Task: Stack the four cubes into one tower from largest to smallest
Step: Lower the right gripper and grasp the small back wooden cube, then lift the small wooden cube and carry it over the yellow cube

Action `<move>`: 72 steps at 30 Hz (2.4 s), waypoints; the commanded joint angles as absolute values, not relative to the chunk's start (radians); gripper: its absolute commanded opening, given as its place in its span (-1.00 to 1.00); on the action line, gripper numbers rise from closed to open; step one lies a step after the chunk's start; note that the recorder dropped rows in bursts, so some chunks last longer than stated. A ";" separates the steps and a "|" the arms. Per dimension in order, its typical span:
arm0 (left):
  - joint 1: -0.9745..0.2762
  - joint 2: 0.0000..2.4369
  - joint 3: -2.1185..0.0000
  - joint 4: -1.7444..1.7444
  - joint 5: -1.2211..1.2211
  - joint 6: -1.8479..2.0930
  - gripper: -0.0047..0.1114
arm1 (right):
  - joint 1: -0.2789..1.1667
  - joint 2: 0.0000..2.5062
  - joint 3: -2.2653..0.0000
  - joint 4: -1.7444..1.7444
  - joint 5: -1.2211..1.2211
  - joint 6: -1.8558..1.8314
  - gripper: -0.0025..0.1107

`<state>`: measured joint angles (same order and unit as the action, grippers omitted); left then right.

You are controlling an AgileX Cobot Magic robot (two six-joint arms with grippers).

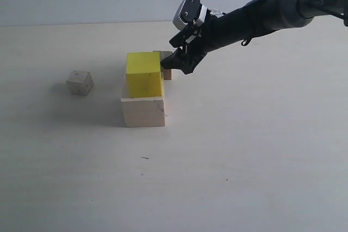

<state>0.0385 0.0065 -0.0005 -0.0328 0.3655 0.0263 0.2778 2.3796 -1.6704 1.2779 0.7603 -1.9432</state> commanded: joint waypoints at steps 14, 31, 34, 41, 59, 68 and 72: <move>0.038 0.000 0.000 -0.039 0.354 0.022 -0.92 | 0.302 2.457 -1.757 1.280 0.794 -1.917 0.28; 0.038 0.000 0.000 -0.039 0.354 0.022 -0.92 | 0.302 2.432 -1.762 1.077 0.782 -1.815 -0.74; 0.038 0.000 0.000 -0.039 0.354 0.022 -0.92 | 0.302 2.394 -1.762 0.973 0.763 -1.715 -0.96; 0.038 0.000 0.000 -0.039 0.354 0.022 -0.92 | 0.302 2.274 -1.762 0.714 0.708 -1.337 -0.96; 0.038 0.000 0.000 -0.039 0.354 0.022 -0.92 | 0.283 1.900 -1.600 0.611 0.900 -0.952 -0.96; 0.038 0.000 0.000 -0.039 0.354 0.022 -0.92 | 0.285 1.661 -1.272 0.861 0.841 -1.287 -0.96; 0.038 0.000 0.000 -0.039 0.354 0.022 -0.92 | 0.285 1.645 -1.275 1.004 0.916 -1.389 -0.96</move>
